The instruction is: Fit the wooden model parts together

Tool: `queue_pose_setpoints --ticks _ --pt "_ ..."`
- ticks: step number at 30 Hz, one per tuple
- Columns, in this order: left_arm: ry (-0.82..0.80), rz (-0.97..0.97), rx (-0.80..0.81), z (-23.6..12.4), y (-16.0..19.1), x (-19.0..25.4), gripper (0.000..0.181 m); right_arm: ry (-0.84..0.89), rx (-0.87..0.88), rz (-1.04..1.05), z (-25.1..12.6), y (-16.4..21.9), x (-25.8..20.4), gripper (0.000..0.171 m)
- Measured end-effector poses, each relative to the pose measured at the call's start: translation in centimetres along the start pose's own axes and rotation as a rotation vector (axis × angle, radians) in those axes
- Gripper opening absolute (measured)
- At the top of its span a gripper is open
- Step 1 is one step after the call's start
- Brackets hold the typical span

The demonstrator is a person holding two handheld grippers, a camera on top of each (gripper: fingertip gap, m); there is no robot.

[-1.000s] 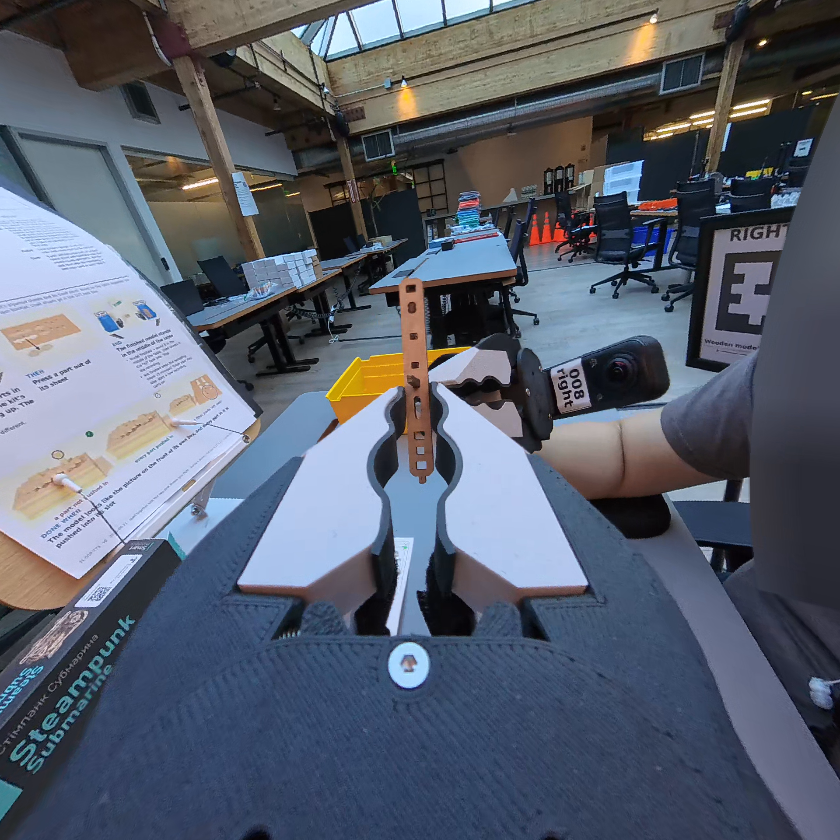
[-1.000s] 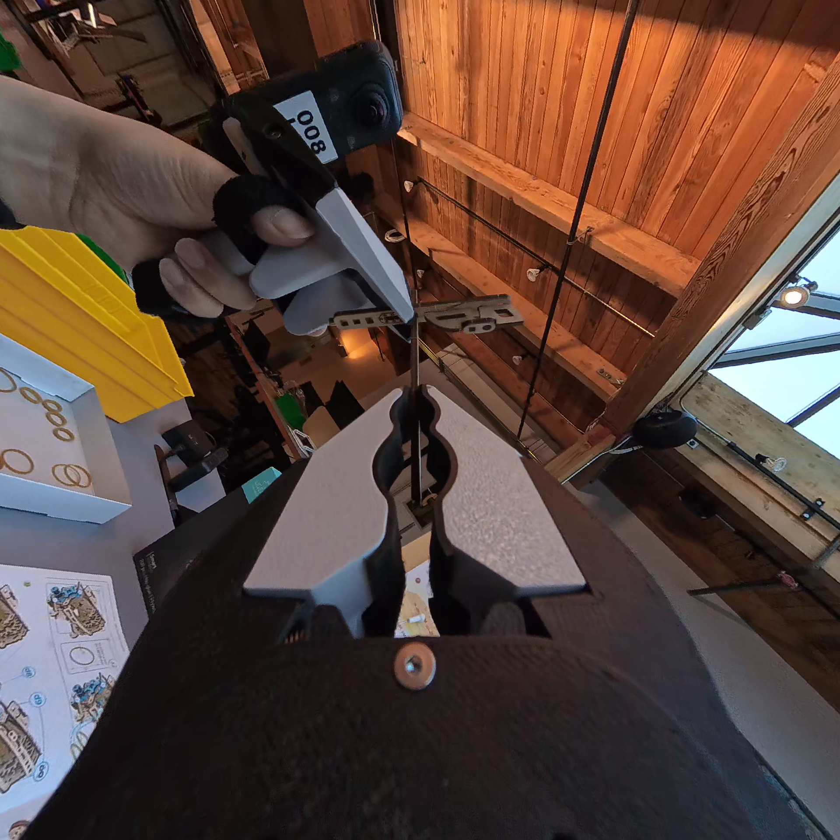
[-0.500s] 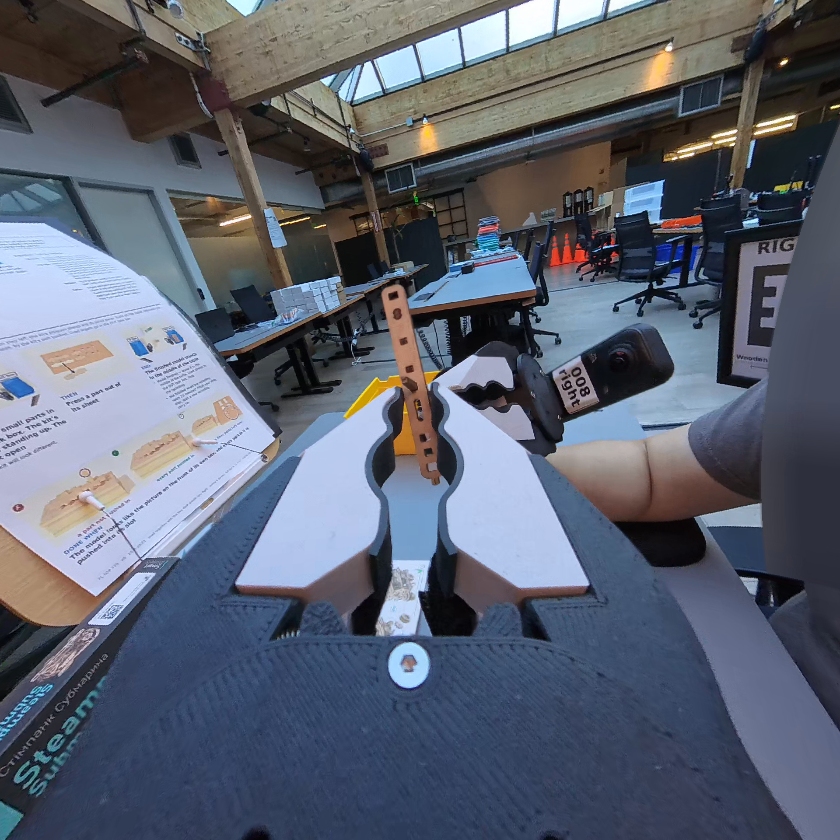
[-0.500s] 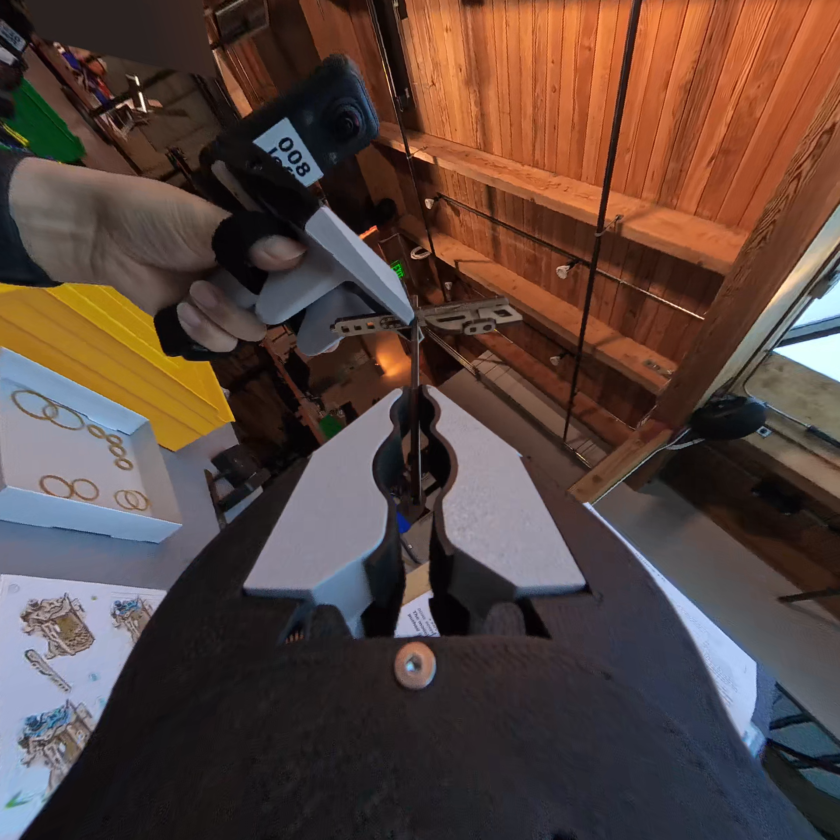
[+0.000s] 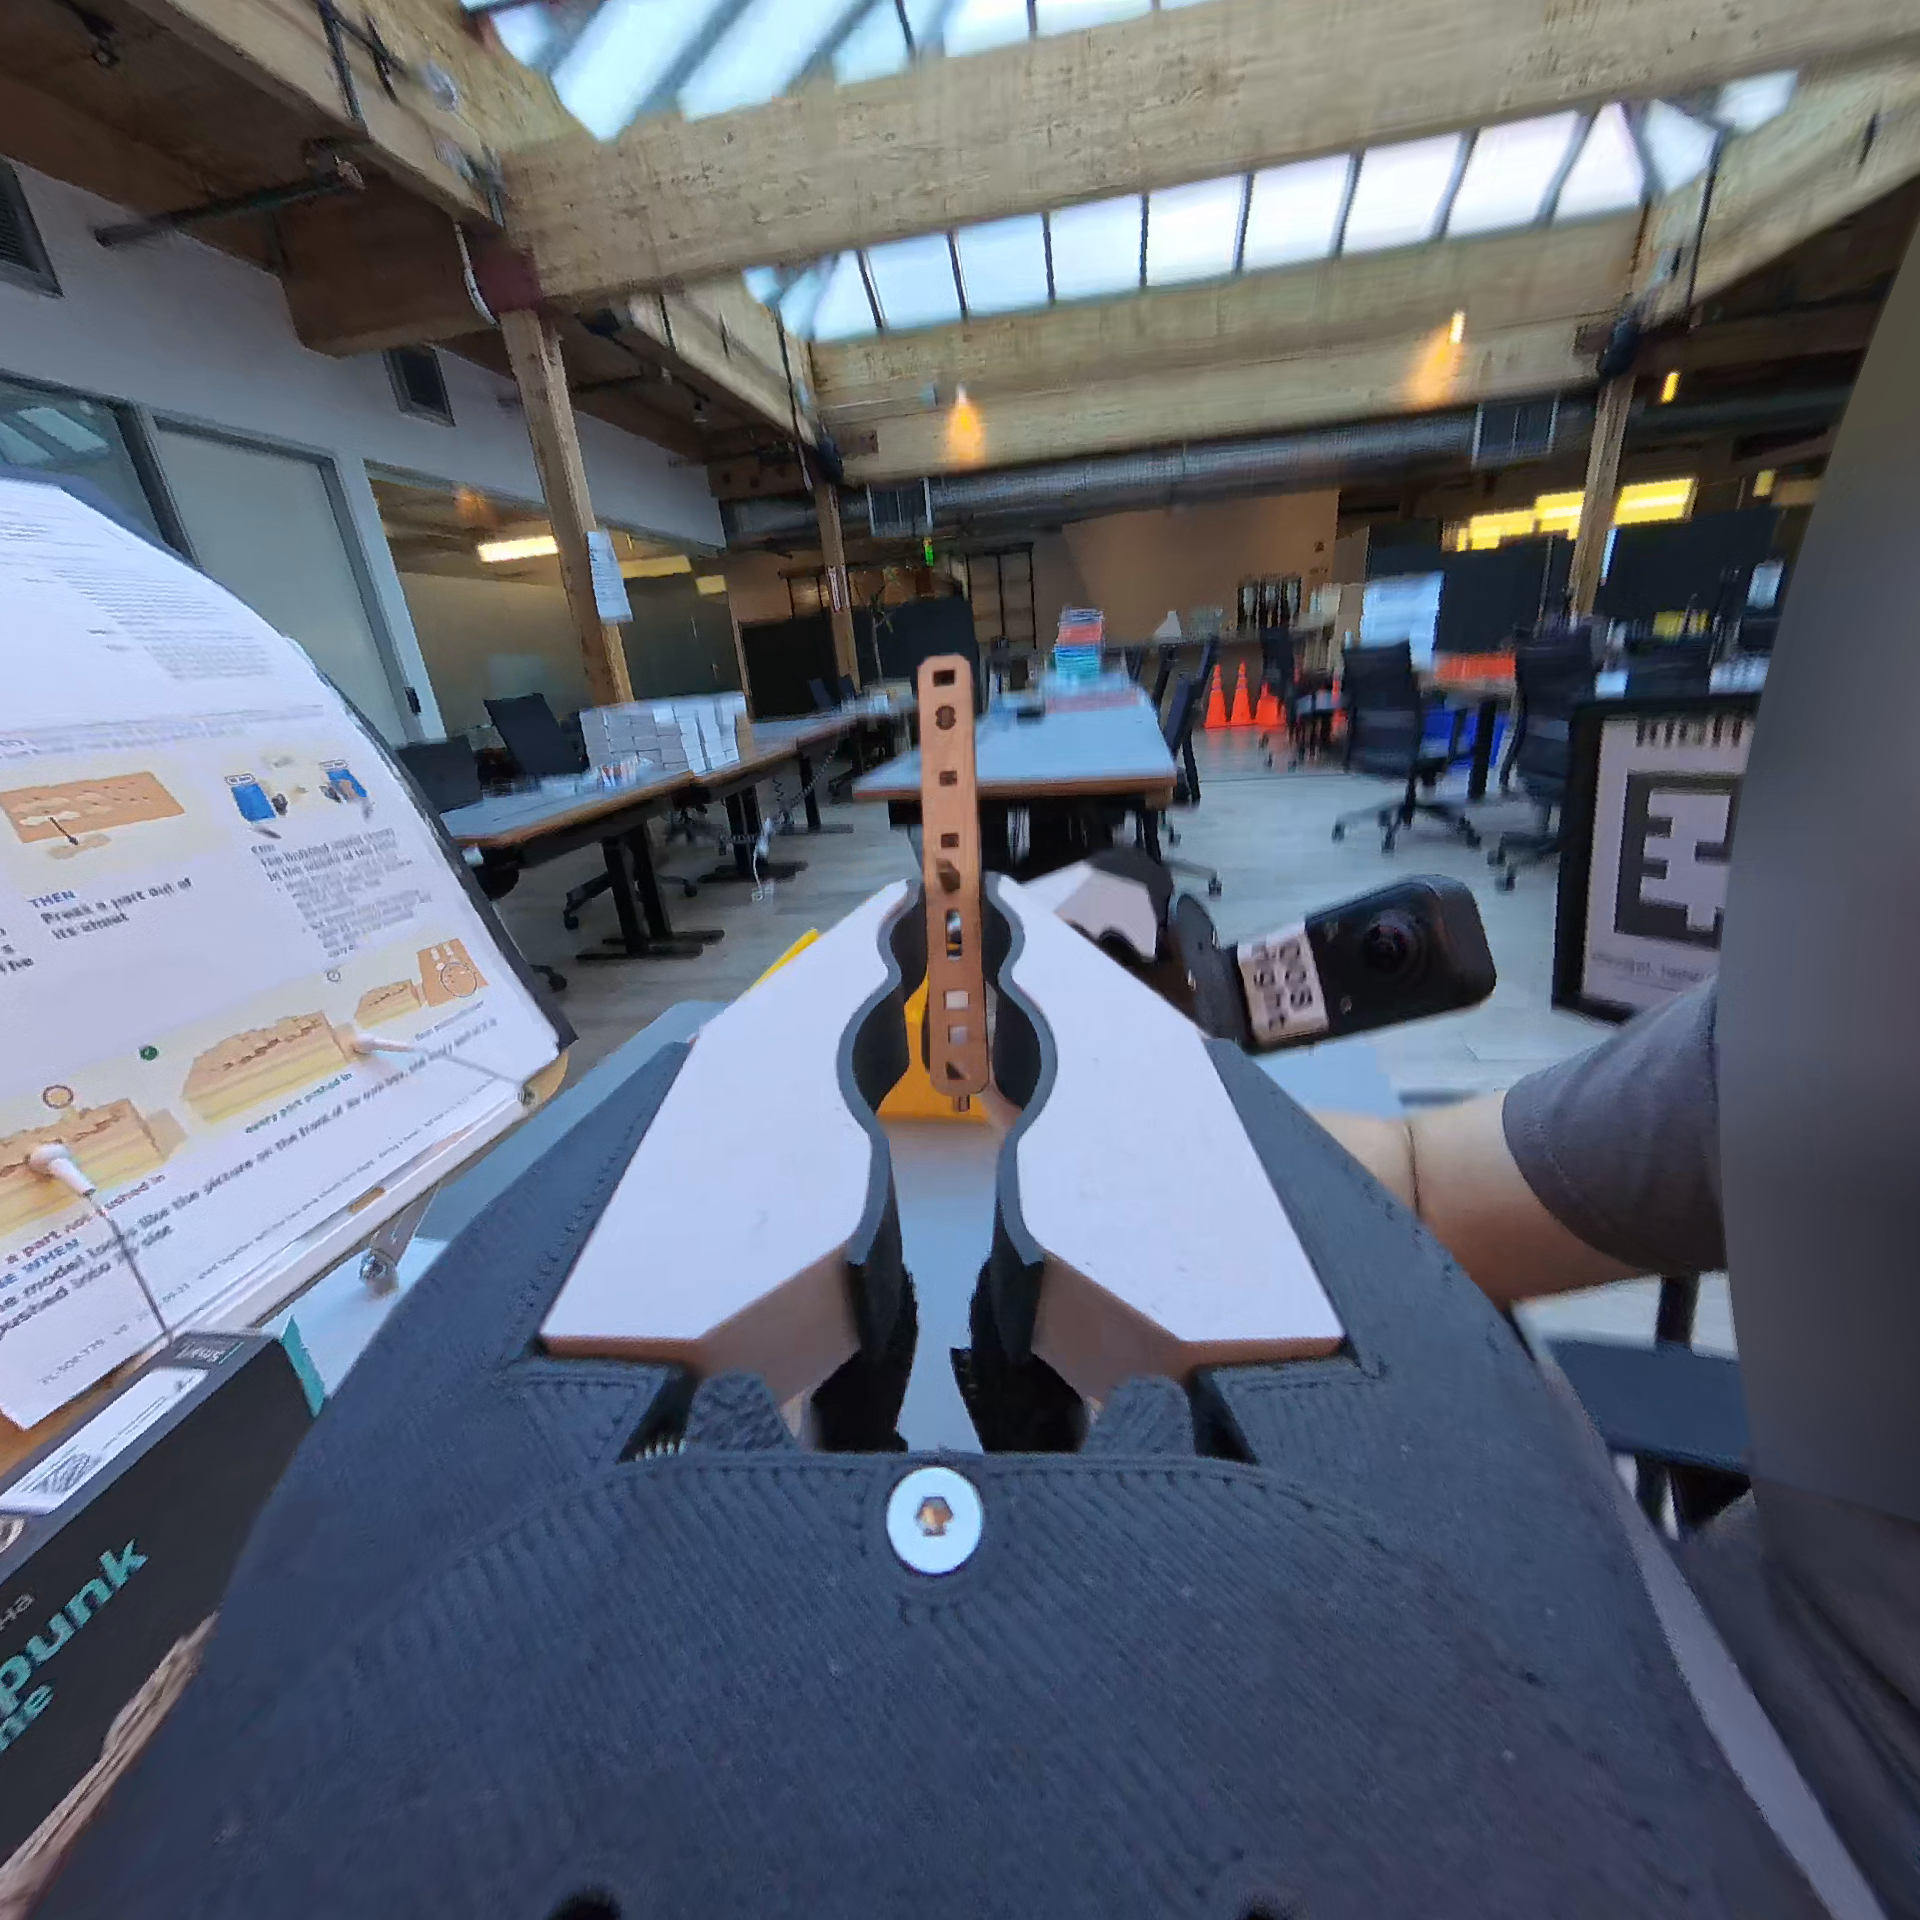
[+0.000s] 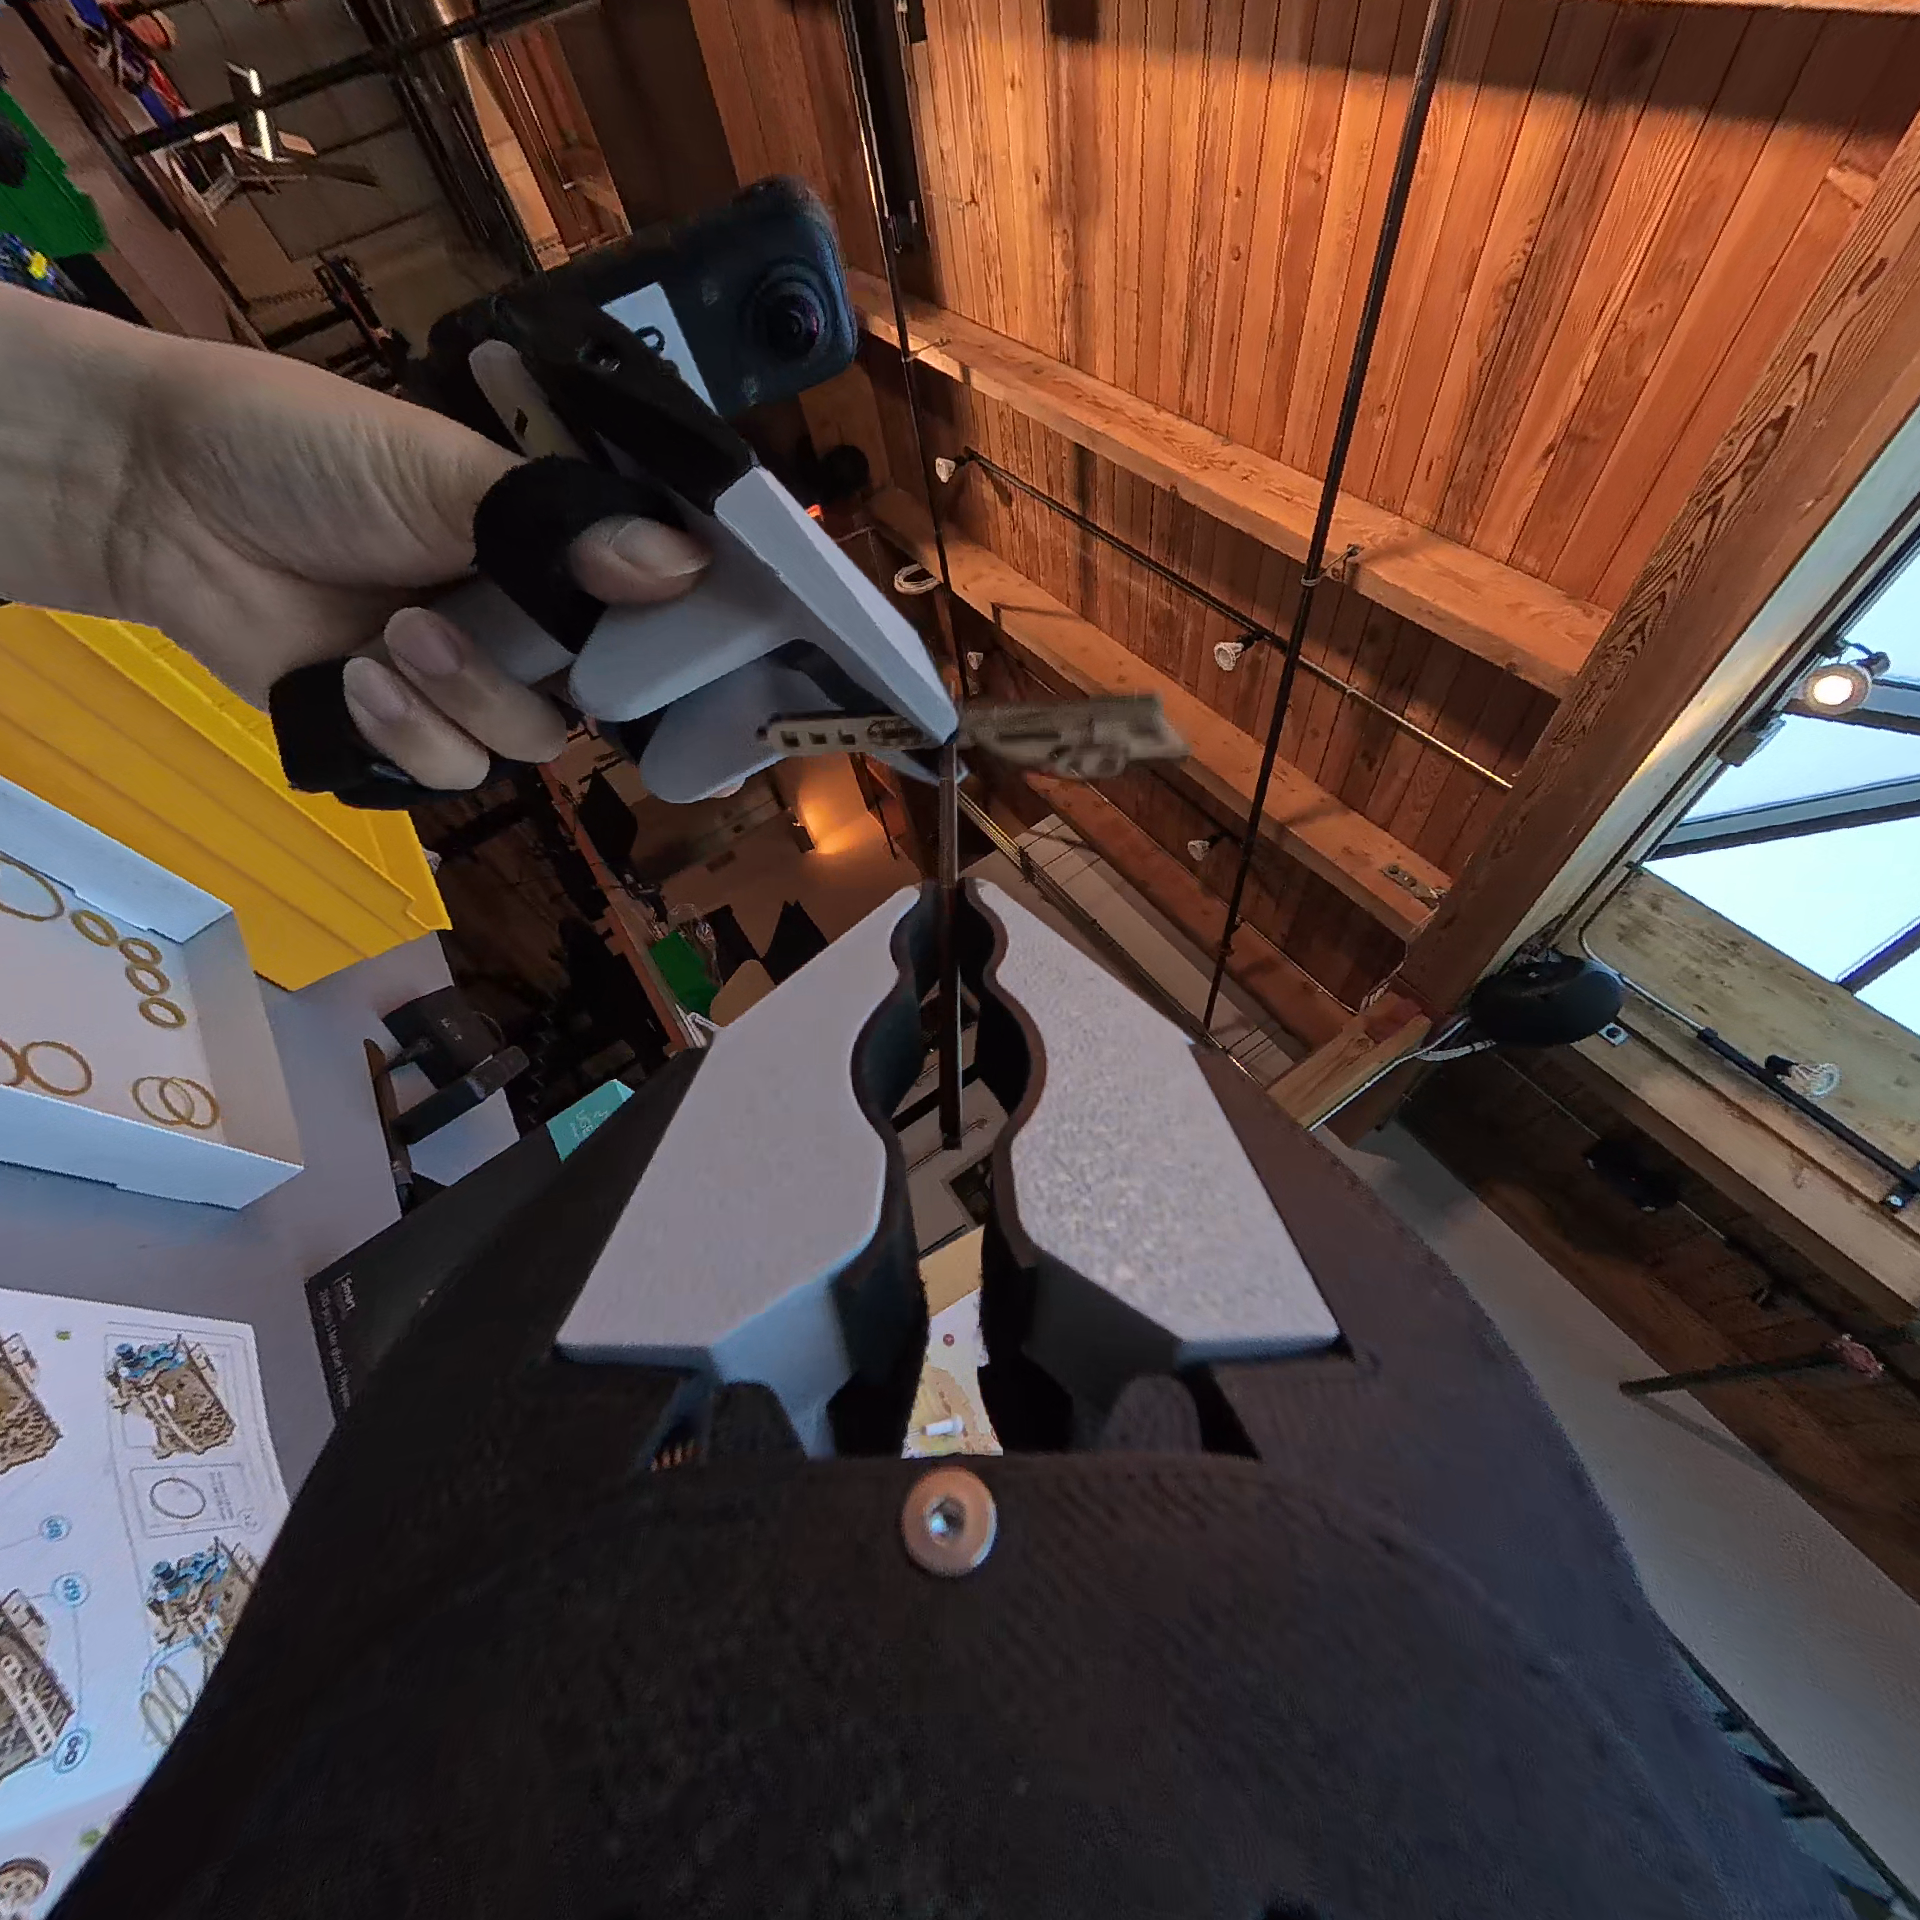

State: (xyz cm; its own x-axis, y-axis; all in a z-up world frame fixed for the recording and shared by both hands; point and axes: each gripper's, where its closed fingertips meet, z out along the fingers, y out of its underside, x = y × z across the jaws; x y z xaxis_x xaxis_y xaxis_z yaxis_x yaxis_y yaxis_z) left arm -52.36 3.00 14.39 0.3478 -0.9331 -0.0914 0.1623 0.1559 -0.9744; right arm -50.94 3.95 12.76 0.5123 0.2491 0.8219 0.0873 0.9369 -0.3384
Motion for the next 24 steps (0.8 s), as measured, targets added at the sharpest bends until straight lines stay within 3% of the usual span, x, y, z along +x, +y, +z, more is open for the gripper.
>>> queue_pose_setpoints --ticks 3,6,11,24 --pt "-0.007 -0.090 0.232 -3.0 -4.2 -0.8 0.007 0.047 0.006 0.050 -0.7 0.5 1.6 0.001" --pt "-0.093 0.018 0.122 -3.5 -3.1 -1.9 0.007 0.005 0.030 0.146 -0.7 -0.1 2.3 0.002" --pt "-0.020 0.099 0.103 -1.8 -2.4 0.1 0.007 -0.071 0.006 0.048 -0.5 -0.6 1.2 0.001" --pt "0.048 0.084 0.093 -1.0 -2.0 1.6 0.008 -0.072 0.008 0.017 -0.2 -1.4 0.7 0.002"
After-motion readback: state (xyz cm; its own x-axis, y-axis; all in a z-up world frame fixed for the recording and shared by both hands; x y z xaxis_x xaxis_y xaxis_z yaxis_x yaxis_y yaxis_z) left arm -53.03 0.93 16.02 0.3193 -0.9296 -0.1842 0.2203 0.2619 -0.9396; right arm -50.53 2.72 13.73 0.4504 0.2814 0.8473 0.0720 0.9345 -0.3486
